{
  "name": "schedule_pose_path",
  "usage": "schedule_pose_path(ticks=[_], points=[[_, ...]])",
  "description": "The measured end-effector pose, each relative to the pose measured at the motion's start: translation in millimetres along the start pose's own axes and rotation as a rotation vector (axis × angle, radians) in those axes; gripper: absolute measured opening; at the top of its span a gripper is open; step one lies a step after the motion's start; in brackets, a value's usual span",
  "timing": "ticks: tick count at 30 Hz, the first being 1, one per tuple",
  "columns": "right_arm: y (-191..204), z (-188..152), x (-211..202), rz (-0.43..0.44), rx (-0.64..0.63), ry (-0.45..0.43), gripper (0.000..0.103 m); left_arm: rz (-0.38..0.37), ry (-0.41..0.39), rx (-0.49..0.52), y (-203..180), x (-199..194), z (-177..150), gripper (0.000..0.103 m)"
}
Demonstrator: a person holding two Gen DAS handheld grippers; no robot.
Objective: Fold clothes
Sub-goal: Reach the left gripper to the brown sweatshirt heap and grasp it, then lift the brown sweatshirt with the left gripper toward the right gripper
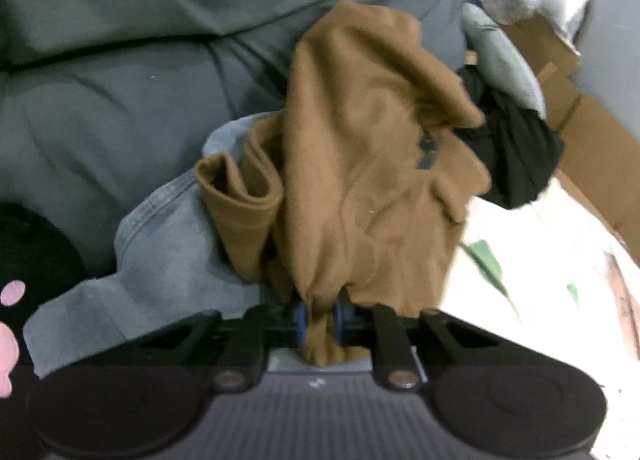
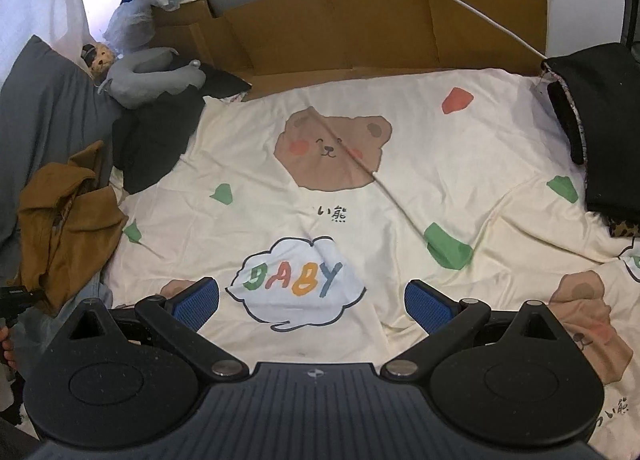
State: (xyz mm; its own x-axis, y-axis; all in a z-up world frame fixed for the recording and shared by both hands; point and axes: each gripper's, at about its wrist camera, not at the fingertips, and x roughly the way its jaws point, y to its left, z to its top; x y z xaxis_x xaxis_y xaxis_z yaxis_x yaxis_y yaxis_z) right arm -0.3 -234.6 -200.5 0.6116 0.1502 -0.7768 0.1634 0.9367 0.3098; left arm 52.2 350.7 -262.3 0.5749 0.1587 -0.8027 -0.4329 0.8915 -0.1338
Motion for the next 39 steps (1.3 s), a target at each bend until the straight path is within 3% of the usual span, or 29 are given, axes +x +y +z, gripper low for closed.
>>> schedule_pose_path(ticks=[7, 14, 24, 31, 39], points=[[0, 5, -6, 0.003, 0.024, -0.032, 0.102, -0.111, -0.004, 0.032, -28, -46, -2, 0.012], [16, 5, -8, 0.06, 0.008, -0.052, 0.101, -0.263, -0.003, 0.066, -64, -96, -8, 0.011], [21, 15, -26, 0.127, 0.019, -0.101, 0.101, -0.486, -0.002, 0.176, -141, -148, 2, 0.01], [22, 20, -28, 0.181, 0.04, -0.125, 0.096, -0.594, -0.005, 0.296, -194, -182, 19, 0.01], [34, 31, -26, 0.258, 0.053, -0.148, 0.094, -0.655, -0.033, 0.386, -215, -232, 30, 0.01]])
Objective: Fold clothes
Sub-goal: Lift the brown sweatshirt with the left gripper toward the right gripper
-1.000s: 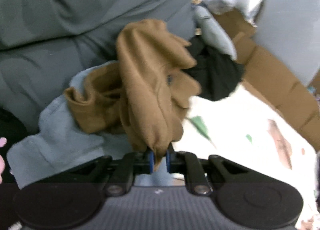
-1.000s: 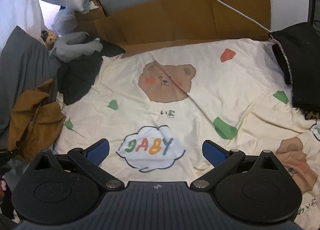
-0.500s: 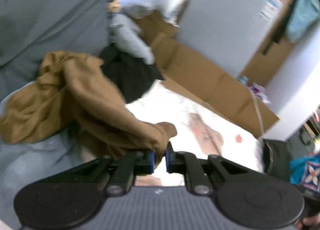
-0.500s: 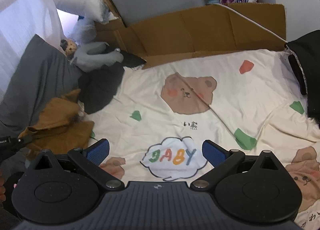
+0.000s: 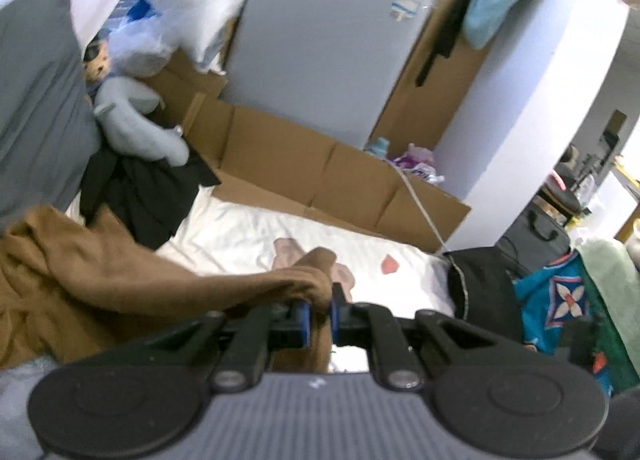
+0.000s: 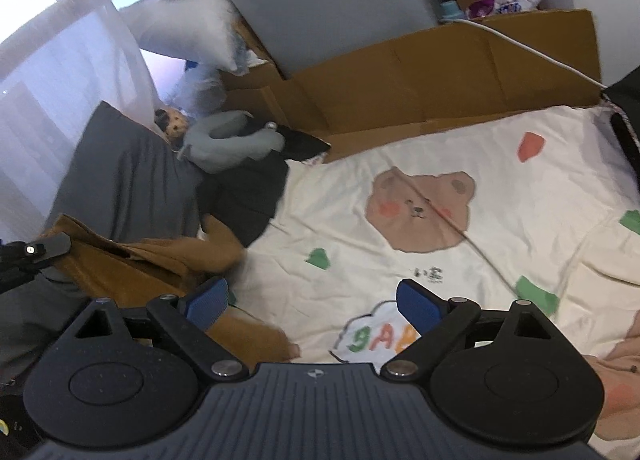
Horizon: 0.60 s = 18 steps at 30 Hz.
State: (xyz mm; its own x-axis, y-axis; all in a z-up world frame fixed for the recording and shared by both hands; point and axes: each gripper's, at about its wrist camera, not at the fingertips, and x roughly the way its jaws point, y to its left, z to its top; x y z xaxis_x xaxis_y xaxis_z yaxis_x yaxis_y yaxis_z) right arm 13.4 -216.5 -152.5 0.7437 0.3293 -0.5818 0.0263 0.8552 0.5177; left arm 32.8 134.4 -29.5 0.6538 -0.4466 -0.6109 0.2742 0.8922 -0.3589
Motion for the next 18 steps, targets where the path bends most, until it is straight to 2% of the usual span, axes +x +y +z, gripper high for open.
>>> schedule_pose_path(ticks=[4, 9, 18], points=[[7, 0, 6, 0.033, 0.002, 0.005, 0.094, 0.026, -0.006, 0.018, -7, -18, 6, 0.01], [15, -2, 22, 0.077, 0.011, 0.033, 0.094, 0.075, -0.014, 0.002, 6, -40, 3, 0.01], [56, -18, 78, 0.179, -0.102, 0.13, 0.085, 0.126, -0.054, -0.037, 38, -75, -1, 0.01]])
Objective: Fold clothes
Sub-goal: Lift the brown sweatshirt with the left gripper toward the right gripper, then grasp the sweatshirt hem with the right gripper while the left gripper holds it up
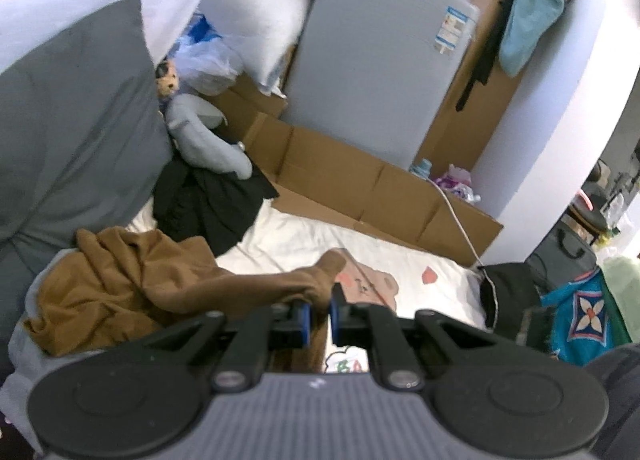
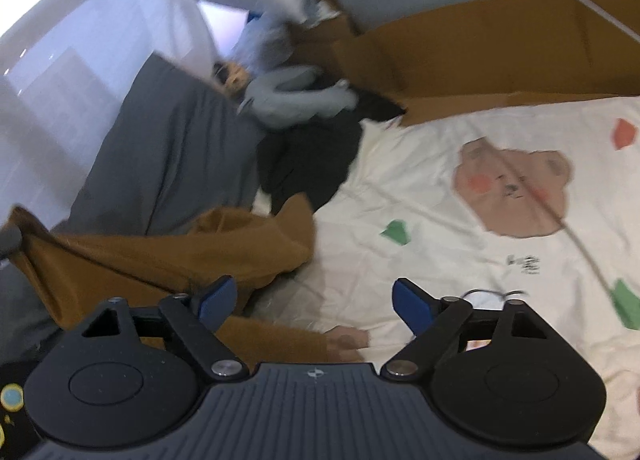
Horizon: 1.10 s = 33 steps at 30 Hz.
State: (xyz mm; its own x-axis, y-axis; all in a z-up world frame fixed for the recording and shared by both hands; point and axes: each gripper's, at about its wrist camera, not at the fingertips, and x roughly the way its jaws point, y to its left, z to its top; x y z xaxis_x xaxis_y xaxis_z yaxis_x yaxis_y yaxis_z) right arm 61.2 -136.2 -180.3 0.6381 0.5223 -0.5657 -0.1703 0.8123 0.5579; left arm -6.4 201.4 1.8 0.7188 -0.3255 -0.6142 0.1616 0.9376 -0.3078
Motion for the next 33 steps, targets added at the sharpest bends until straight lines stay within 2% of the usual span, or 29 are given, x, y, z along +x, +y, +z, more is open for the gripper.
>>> schedule_pose_path(ticks=[5, 13, 18, 23, 33], points=[[28, -3, 31, 0.08, -0.122, 0.026, 0.084, -0.02, -0.015, 0.0, 7, -5, 5, 0.01], [61, -1, 84, 0.107, -0.329, 0.063, 0.064, -0.058, -0.031, -0.016, 19, -1, 3, 0.01], [78, -7, 110, 0.141, -0.471, 0.056, 0.056, -0.082, -0.039, -0.042, 30, 4, 3, 0.01], [95, -17, 136, 0.162, -0.625, 0.048, 0.056, -0.091, -0.041, -0.061, 40, 7, 2, 0.01], [105, -26, 168, 0.183, -0.698, 0.061, 0.055, -0.101, -0.038, -0.084, 50, 10, 0, 0.01]])
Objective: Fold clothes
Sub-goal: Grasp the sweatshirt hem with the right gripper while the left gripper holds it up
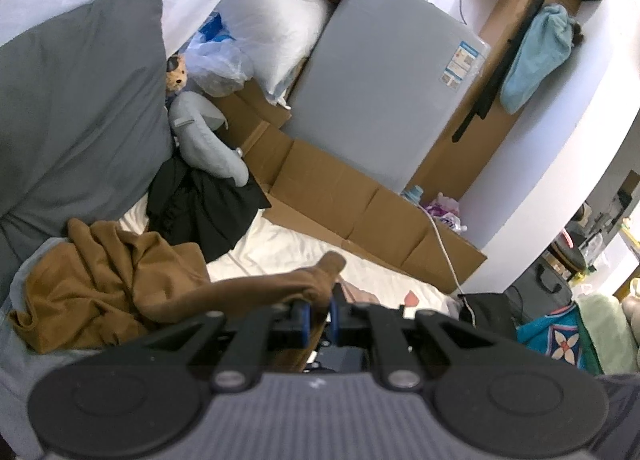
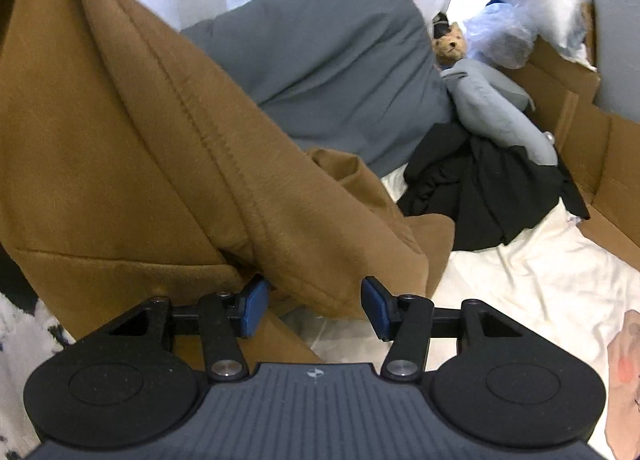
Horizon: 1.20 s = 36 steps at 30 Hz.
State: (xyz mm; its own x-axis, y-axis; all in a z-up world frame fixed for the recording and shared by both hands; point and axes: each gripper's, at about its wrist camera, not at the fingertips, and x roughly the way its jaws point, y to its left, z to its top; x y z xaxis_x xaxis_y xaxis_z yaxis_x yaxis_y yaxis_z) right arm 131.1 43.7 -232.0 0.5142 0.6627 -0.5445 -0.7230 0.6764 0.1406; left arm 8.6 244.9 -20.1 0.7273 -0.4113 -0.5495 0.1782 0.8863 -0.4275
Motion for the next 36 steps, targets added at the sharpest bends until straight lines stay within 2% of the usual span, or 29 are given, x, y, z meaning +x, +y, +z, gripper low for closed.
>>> schedule_pose_path(ticks=[3, 5, 6, 7, 10, 18, 30, 36], points=[[1, 2, 10, -0.009, -0.005, -0.008, 0.053, -0.004, 0.004, 0.003, 1, 1, -1, 0.01], [-2, 4, 15, -0.006, 0.006, 0.002, 0.035, -0.005, 0.007, 0.0, 2, 0, -2, 0.01], [-5, 5, 17, -0.001, 0.018, 0.014, 0.014, -0.004, 0.007, -0.001, 3, 0, -2, 0.01], [-8, 5, 16, 0.007, 0.034, 0.02, 0.004, -0.003, 0.006, -0.002, 3, 0, -2, 0.01], [-15, 6, 8, 0.017, 0.065, 0.011, 0.003, 0.002, 0.004, 0.001, 3, -1, -2, 0.01], [-41, 7, -40, -0.044, 0.183, -0.019, 0.002, 0.012, 0.005, 0.013, -7, -2, -2, 0.01], [-50, 31, -147, -0.108, 0.294, -0.168, 0.002, -0.055, -0.066, 0.119, -66, -20, 15, 0.01], [-49, 42, -196, -0.14, 0.309, -0.206, 0.002, -0.076, -0.091, 0.121, -91, -28, 24, 0.01]])
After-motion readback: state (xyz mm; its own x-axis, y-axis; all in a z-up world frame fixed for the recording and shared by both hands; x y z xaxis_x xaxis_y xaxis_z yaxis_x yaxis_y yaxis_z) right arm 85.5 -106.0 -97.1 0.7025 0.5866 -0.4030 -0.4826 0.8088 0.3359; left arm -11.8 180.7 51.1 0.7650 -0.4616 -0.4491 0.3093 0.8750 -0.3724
